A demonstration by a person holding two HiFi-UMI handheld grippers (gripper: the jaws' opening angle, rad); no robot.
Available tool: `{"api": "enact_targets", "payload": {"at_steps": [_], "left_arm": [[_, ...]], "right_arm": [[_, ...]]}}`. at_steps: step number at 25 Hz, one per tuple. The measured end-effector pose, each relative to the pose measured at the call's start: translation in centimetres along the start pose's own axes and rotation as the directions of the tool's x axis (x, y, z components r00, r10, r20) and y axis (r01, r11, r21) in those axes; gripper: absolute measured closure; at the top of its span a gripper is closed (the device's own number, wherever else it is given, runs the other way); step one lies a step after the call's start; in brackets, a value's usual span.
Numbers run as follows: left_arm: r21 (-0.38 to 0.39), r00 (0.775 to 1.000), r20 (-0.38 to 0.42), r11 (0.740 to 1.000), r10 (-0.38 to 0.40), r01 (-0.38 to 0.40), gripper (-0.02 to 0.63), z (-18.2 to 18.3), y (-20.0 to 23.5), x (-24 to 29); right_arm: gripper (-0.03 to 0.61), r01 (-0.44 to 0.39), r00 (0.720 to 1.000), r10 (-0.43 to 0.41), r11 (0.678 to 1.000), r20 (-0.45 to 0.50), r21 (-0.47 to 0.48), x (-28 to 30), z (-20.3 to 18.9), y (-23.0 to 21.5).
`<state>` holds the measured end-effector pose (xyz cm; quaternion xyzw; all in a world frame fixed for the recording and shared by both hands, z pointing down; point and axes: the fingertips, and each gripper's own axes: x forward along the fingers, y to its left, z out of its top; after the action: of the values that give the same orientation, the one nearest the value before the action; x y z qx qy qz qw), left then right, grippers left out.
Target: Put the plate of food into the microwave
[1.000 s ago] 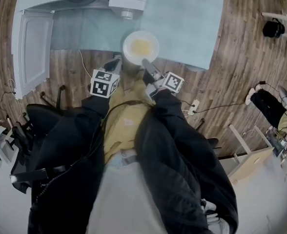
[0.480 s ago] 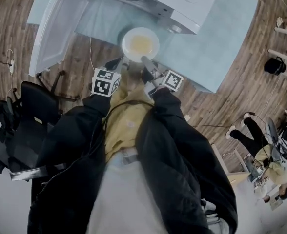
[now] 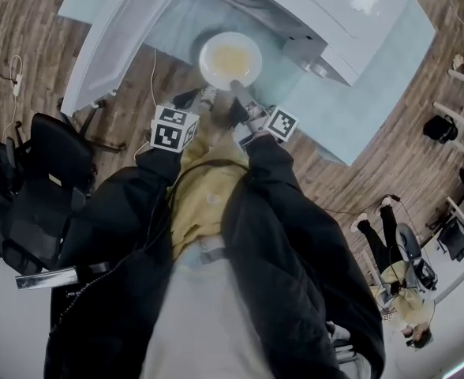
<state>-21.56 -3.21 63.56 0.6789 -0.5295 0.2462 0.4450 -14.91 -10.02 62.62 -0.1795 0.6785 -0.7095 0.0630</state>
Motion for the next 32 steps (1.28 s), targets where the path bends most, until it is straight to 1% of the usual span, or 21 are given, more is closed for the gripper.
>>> {"api": "enact_targets", "payload": {"at_steps": [5, 10, 17, 23, 27, 32], "left_arm": [[-0.028, 1.0, -0.002, 1.0, 0.001, -0.001, 0.617, 0.1, 1.4, 0.0], [-0.04, 1.0, 0.0, 0.999, -0.004, 0.004, 0.617, 0.8, 2.3, 0.3], [-0.046, 0.999, 0.048, 0.999, 0.011, -0.009, 0.618, 3.4, 3.7, 0.3], [-0.052, 0.998, 0.064, 0.999, 0.008, -0.005, 0.618, 5.0, 4.2, 0.5], [-0.058, 0.998, 0.063, 0.998, 0.008, -0.005, 0.617, 5.0, 4.4, 0.5], [-0.072, 0.998, 0.065, 0.997, 0.008, -0.003, 0.617, 4.6, 4.7, 0.4]], "right_arm": [[0.565, -0.002, 1.0, 0.002, 1.0, 0.026, 0.006, 2.7, 1.0, 0.8], [0.565, -0.009, 0.998, 0.008, 1.0, 0.064, 0.012, 5.4, 3.1, 1.7], [0.565, -0.001, 0.99, 0.0, 1.0, 0.138, 0.011, 7.8, 6.2, 2.2], [0.565, -0.014, 0.982, 0.014, 1.0, 0.187, 0.001, 9.9, 8.1, 3.0], [0.565, -0.012, 0.971, 0.005, 1.0, 0.241, 0.026, 11.1, 10.1, 3.0], [0.565, -0.021, 0.948, -0.002, 0.997, 0.319, 0.07, 12.3, 12.3, 3.2]]}}
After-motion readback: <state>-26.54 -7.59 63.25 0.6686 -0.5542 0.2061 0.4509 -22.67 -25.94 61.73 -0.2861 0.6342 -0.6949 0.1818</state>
